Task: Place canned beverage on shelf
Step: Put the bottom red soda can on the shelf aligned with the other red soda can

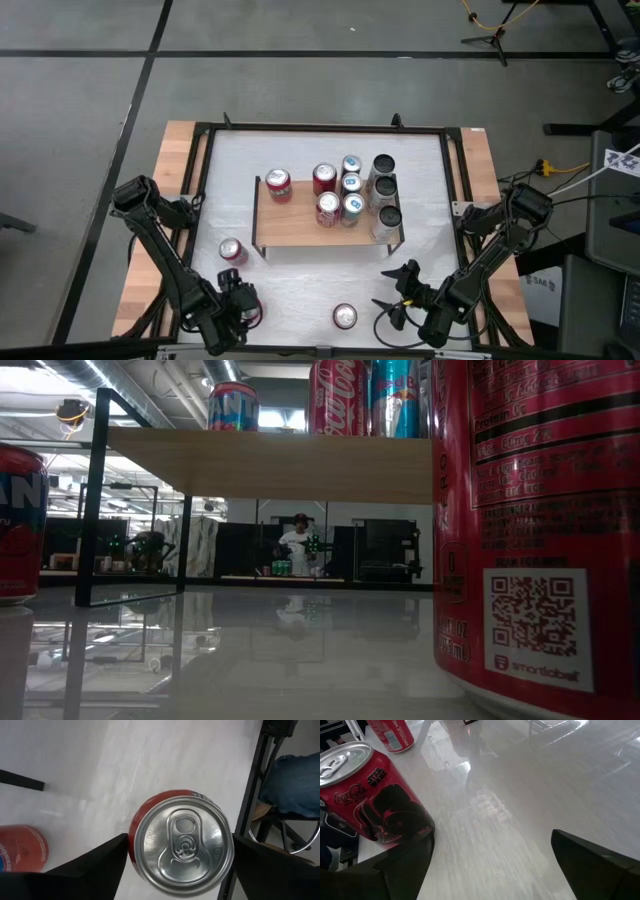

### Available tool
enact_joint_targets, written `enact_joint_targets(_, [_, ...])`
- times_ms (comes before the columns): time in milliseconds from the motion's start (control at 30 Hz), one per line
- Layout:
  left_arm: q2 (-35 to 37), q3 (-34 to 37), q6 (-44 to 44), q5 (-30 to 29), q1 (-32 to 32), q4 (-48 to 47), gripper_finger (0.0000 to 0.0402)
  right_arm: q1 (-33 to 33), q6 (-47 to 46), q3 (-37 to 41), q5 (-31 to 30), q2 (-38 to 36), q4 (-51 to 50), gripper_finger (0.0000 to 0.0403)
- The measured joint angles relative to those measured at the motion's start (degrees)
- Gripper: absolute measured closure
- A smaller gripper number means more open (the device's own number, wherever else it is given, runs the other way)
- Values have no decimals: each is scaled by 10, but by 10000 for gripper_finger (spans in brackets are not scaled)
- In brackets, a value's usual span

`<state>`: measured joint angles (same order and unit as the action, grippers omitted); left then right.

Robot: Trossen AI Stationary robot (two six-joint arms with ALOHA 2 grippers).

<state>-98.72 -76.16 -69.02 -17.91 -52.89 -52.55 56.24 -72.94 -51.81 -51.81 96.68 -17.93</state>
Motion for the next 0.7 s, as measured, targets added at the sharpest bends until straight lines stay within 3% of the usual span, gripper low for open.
enact_joint_targets(333, [1, 0, -117, -6, 0, -5, 131, 0, 0, 0, 0, 0, 0, 10])
enact_joint_targets(700, [1, 0, -422, -25, 18, -23, 132, 0, 0, 0, 0, 0, 0, 10])
